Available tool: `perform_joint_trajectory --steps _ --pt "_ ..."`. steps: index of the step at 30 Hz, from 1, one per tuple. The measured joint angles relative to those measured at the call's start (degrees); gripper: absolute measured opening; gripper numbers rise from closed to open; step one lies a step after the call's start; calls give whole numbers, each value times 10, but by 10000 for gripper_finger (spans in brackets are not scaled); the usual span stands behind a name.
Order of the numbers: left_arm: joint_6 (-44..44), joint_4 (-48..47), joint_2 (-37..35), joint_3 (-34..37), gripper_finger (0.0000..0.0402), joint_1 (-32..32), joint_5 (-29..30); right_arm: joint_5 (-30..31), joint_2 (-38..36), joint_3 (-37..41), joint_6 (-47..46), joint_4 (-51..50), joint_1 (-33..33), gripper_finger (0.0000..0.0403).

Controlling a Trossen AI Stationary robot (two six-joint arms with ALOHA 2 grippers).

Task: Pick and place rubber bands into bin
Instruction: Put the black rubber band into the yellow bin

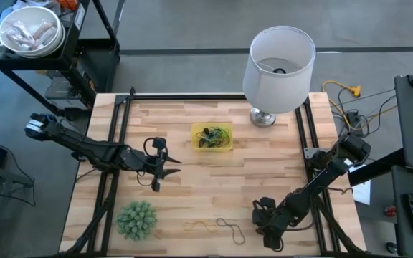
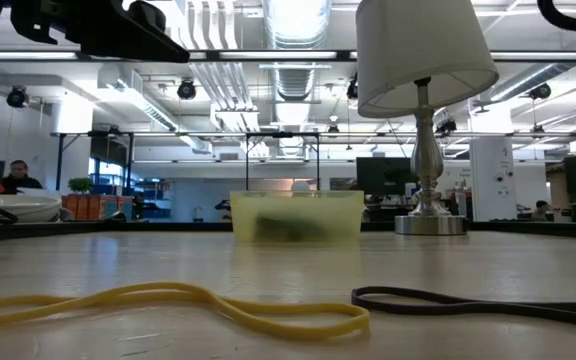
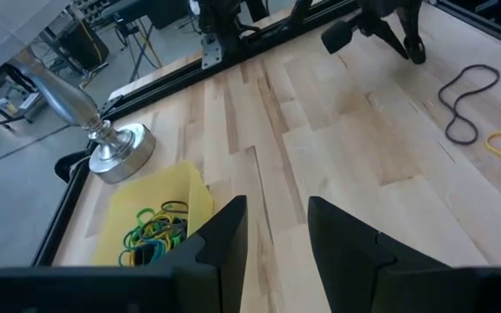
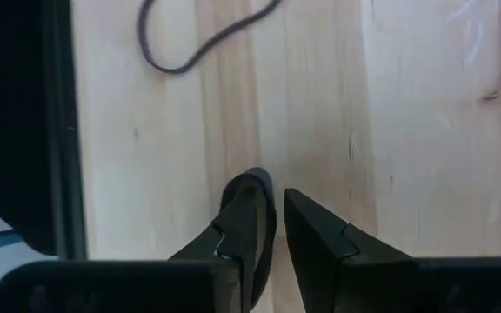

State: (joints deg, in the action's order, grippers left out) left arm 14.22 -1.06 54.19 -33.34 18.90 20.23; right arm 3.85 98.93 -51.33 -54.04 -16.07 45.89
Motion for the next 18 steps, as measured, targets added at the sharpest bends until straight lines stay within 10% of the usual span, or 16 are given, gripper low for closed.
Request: perform_joint_trajectory --steps 18 --pt "-1 1 0 0 107 0 0 -9 18 0 37 1 0 9"
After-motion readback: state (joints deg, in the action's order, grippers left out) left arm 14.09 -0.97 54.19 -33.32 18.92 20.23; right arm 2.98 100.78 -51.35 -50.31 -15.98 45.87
